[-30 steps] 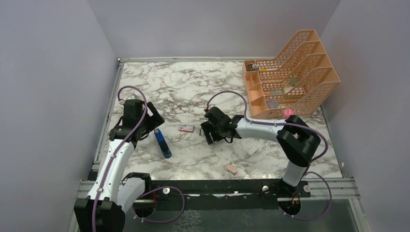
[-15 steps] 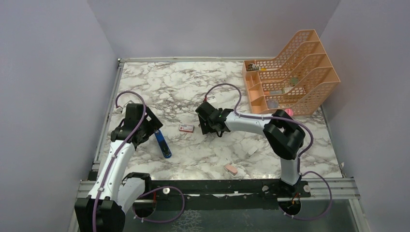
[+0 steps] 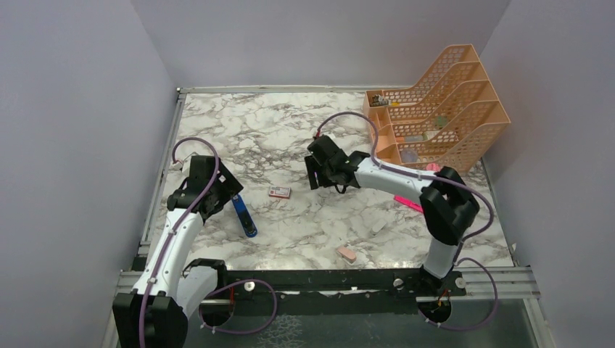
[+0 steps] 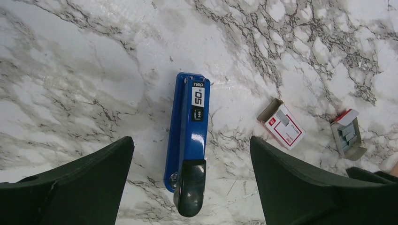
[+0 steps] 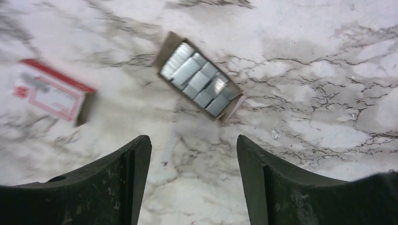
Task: Load the staples into the stapler
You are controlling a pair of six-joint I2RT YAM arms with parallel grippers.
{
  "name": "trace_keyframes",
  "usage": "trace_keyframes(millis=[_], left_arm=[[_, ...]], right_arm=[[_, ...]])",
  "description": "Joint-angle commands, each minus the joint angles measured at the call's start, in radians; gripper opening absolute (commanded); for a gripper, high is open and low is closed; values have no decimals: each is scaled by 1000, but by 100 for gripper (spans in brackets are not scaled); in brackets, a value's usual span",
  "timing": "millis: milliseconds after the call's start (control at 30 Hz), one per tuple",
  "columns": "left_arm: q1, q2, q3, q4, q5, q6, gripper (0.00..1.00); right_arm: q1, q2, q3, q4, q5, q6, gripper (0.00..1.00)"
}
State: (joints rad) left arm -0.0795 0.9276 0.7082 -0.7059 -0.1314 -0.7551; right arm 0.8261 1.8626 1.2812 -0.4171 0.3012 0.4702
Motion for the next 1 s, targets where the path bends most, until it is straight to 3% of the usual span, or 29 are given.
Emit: trace_keyframes(millis=[0,267,567,967], left_arm=[[4,-35,24,-6,-72,-6,91],[4,-146,73,-14,-223,-50,79],[4,-230,237,-84,-420,-18,78],[4,-231,319,-99,-392,-2,81]], right_arm=[[24,-150,0,30,-180,-96,71],[227,-116,69,57,-294,-45,72],[376,84,223,119,-336,34,74],[446,317,453,23,-187,59,67]])
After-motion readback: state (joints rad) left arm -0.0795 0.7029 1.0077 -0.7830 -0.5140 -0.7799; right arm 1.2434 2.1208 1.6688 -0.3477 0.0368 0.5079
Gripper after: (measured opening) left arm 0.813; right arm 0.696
